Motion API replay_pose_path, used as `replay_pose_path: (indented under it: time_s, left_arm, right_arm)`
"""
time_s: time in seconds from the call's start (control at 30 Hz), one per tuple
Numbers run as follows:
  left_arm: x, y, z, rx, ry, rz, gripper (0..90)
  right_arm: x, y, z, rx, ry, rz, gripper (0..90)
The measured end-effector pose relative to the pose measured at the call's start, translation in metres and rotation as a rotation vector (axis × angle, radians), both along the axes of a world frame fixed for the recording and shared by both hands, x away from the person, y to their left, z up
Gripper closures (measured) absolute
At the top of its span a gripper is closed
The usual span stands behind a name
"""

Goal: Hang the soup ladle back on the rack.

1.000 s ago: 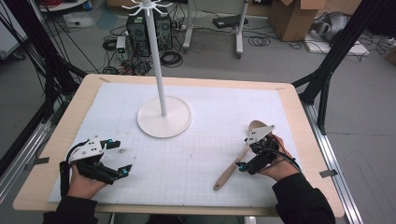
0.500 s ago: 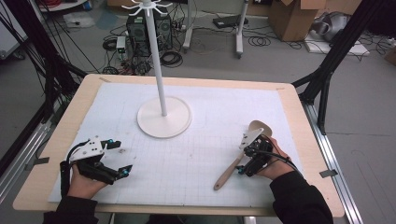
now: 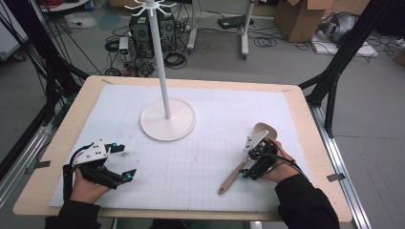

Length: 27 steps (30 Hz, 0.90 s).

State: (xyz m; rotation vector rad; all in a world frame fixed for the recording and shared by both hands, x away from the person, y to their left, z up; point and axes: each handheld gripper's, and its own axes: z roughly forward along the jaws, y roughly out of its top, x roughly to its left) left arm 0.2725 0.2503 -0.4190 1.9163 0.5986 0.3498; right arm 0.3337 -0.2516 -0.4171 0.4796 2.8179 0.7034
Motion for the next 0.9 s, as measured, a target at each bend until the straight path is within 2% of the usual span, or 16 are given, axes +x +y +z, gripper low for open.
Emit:
replay_pose_path:
  time_s: [0.07, 0.27, 0.37, 0.4, 0.43, 0.47, 0.5, 0.73, 0.83, 0.9]
  left_arm:
    - [0.000, 0.000, 0.000, 0.001, 0.003, -0.001, 1.7]
    - [0.000, 0.001, 0.000, -0.002, 0.002, 0.002, 1.7]
    - [0.000, 0.001, 0.000, 0.000, 0.003, 0.000, 1.7]
    - [0.000, 0.001, 0.000, -0.001, 0.003, 0.000, 1.7]
    - [0.000, 0.001, 0.000, 0.000, 0.003, 0.000, 1.7]
    - [0.000, 0.001, 0.000, -0.001, 0.002, 0.000, 1.7]
    - [0.000, 0.001, 0.000, 0.000, 0.003, -0.002, 1.7]
    - [0.000, 0.001, 0.000, -0.002, 0.003, -0.001, 1.7]
    - [0.000, 0.000, 0.000, -0.001, 0.002, -0.001, 1.7]
    - [-0.001, 0.000, 0.001, 0.001, 0.002, -0.002, 1.7]
  right_arm:
    - [0.000, 0.000, -0.001, 0.002, 0.016, 0.008, 8.7]
    - [-0.001, -0.003, -0.001, -0.012, 0.007, 0.048, 10.8]
    - [-0.001, 0.000, 0.000, -0.045, 0.001, 0.067, 10.9]
    - [-0.002, 0.005, 0.001, -0.108, -0.016, 0.100, 13.6]
    - [-0.002, 0.005, 0.001, -0.108, -0.016, 0.100, 13.6]
    - [-0.002, 0.008, 0.000, -0.133, -0.025, 0.117, 13.6]
    - [-0.001, 0.010, 0.001, -0.141, -0.010, 0.122, 14.8]
    - [0.002, 0.010, 0.001, -0.134, 0.007, 0.142, 18.6]
    - [0.003, 0.013, 0.004, -0.163, -0.006, 0.153, 26.1]
    - [0.003, 0.014, 0.005, -0.172, -0.004, 0.151, 28.1]
